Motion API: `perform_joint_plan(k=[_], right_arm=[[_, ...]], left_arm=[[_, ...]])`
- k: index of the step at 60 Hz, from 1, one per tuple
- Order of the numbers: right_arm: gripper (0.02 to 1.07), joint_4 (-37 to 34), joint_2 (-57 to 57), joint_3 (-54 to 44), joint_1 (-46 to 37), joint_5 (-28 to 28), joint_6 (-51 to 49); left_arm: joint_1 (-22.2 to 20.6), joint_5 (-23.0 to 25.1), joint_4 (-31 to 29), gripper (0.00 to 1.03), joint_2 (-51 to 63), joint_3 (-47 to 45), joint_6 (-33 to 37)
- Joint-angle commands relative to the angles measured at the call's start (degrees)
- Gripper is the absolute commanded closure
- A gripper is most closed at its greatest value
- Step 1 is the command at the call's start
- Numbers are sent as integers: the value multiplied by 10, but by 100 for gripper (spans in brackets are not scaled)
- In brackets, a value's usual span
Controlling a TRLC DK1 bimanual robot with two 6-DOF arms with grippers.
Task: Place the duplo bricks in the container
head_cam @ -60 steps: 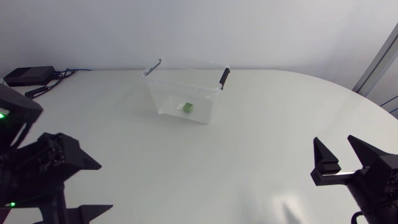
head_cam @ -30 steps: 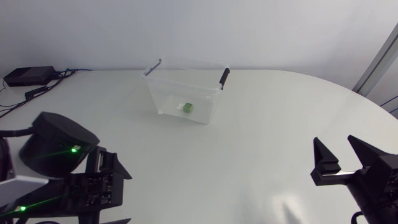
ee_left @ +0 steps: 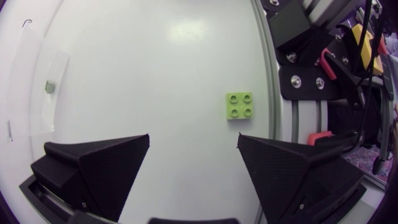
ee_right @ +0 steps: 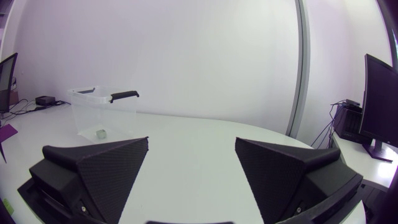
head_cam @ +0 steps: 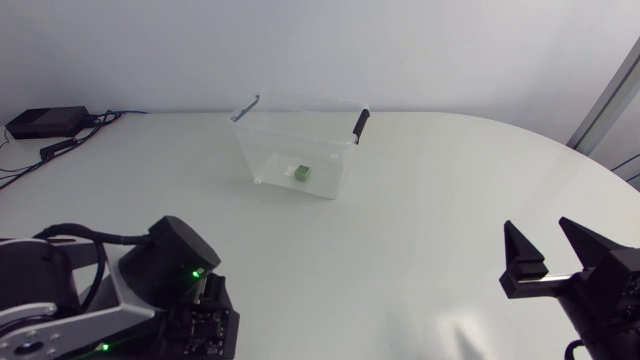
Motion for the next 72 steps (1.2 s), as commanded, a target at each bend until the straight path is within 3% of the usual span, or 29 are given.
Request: perform_joint_plan(k=[1,11,23,39,49,72], right_arm=[[6,7,-6,-12,3,-5,-9],[6,7,-6,-12,2,-5,-9],[6,7,-6,-12,2,-5,-9],[6,7,-6,-12,2,-5,-9],[6,7,-6,-12,2,-5,-9],[6,7,-6,-12,2,-5,-9]], left_arm=[[-29,9,1,4,18,-12,-38],[-84,9,8,4,33,-13,-112],[-91,7,22,4,82,-9,-170],[-77,6,49,4,120,-31,-150],[-66,6,108,4,169,-39,-142],[-69,7,144,6,208,-32,-142]])
